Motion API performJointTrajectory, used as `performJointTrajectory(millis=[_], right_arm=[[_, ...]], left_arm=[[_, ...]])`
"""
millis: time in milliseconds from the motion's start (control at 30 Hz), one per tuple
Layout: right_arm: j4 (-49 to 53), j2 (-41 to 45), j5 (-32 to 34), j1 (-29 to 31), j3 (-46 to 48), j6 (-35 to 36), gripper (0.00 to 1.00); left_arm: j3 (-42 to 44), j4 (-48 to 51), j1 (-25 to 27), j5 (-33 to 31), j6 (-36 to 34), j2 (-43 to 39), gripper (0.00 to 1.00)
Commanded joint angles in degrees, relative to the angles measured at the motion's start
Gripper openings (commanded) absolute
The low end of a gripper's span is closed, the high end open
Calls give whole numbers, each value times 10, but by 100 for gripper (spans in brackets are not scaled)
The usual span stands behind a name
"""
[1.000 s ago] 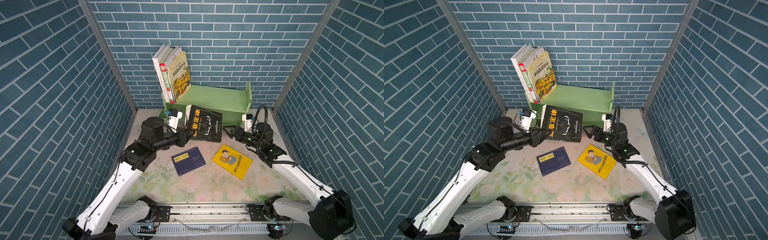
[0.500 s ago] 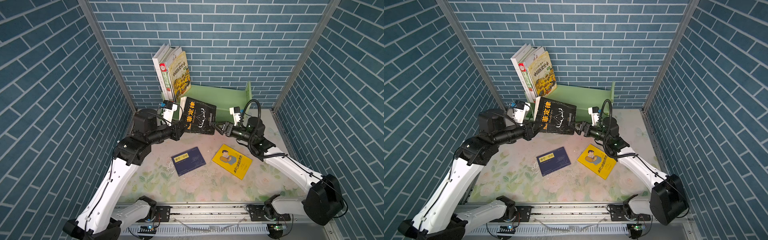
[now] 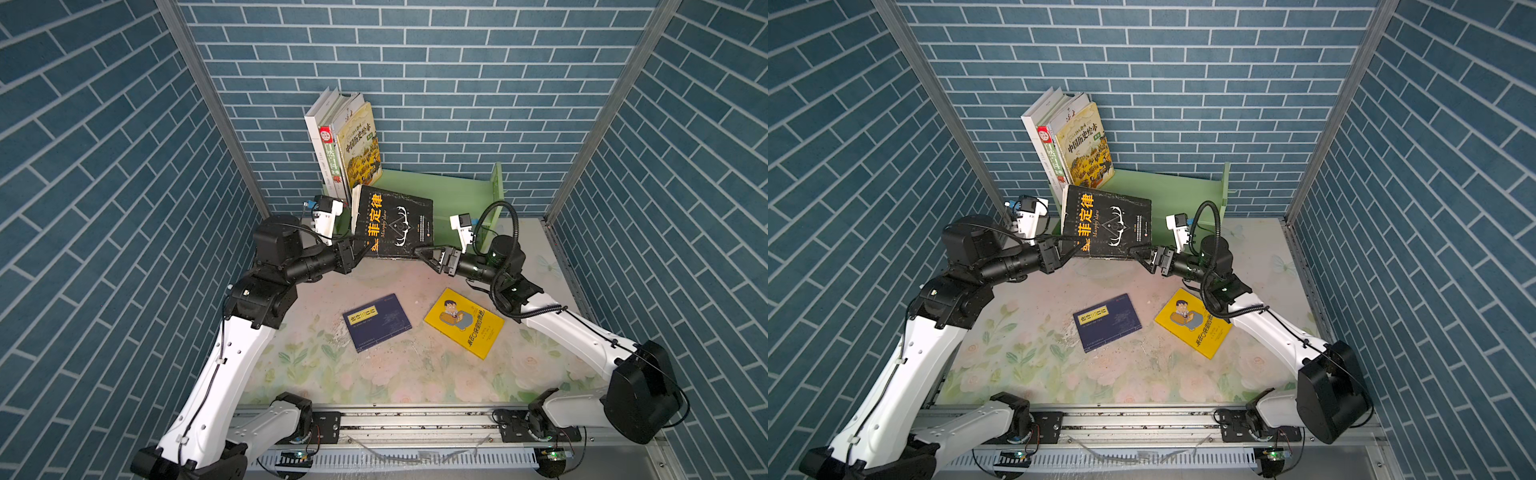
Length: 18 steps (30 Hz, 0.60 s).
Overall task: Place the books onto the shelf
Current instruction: 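Carry the black book toward the green shelf with both grippers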
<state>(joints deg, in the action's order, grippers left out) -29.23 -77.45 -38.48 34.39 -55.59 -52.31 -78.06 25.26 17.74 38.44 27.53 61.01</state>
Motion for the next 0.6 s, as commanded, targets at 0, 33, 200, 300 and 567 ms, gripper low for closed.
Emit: performJointTrajectory(millis=[0,33,200,300,567], right_arm=[[-30,14,-10,1,11,-16,88],[-32,16,-9,1,13,-18,87],[-48,22,-9,1,19,-28,82],[-61,26,-9,2,24,-35,80],[-109,39,-11,2,46,-65,65]], left_arm=[[-1,-70,-7,36,18,-6,12],[1,-70,-8,42,20,-4,12],[11,-71,-17,57,27,-2,12],[20,-85,-28,81,33,-2,13],[74,-177,-84,151,101,6,12]])
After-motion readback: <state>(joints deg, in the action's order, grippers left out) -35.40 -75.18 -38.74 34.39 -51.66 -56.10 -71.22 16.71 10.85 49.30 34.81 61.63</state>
